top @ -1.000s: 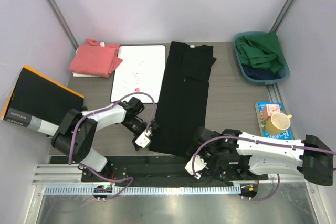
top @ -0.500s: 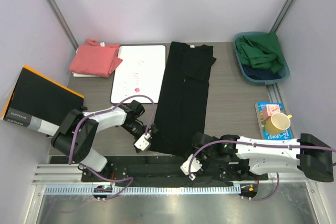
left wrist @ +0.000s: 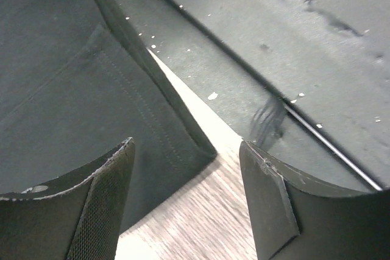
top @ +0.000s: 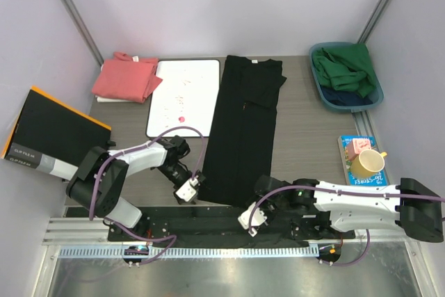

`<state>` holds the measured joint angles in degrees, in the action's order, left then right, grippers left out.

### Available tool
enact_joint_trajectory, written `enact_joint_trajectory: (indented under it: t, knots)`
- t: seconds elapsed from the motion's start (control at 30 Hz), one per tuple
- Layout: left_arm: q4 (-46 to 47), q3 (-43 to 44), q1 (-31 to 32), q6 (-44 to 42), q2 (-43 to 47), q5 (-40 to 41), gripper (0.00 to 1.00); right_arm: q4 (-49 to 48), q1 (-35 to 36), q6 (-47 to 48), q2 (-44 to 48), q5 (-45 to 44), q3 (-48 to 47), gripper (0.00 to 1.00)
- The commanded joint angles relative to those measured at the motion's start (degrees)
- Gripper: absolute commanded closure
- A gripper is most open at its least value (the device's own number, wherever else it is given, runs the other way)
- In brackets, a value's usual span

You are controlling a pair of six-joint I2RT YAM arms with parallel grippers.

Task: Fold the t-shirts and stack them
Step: Grab the bottom of the folded rectangular tshirt with both arms

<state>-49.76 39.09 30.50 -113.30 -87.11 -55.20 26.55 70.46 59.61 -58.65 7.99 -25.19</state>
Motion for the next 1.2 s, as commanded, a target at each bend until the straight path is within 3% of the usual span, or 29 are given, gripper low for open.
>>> enact_joint_trajectory:
  t: [0.0, 0.47, 0.6, 0.8, 1.17]
  knots:
    - [-3.8, 0.0, 0.2, -33.7, 1.8, -1.0, 0.31, 0.3, 0.3, -1.3, 1.3, -0.7, -0.7, 0.52]
    - [14.2, -6.3, 0.3, -27.6, 0.6, 0.5, 0.36, -0.2, 0.3, -3.0, 1.3, -0.8, -1.4, 0.54]
    - [13.6, -4.8, 0.2, -25.1, 1.3, -0.3, 0.37, -0.1, 0.3, -3.2, 1.4, -1.0, -1.5, 0.54]
    - [1.5, 0.6, 0.2, -29.0, 2.3, -2.2, 0.37, 0.2, 0.3, -3.2, 1.5, -0.8, -1.4, 0.53]
    - [4.1, 0.6, 0.1, -28.3, 0.6, -0.2, 0.38, 0.1, 0.3, -3.1, 1.5, -0.8, -1.3, 0.53]
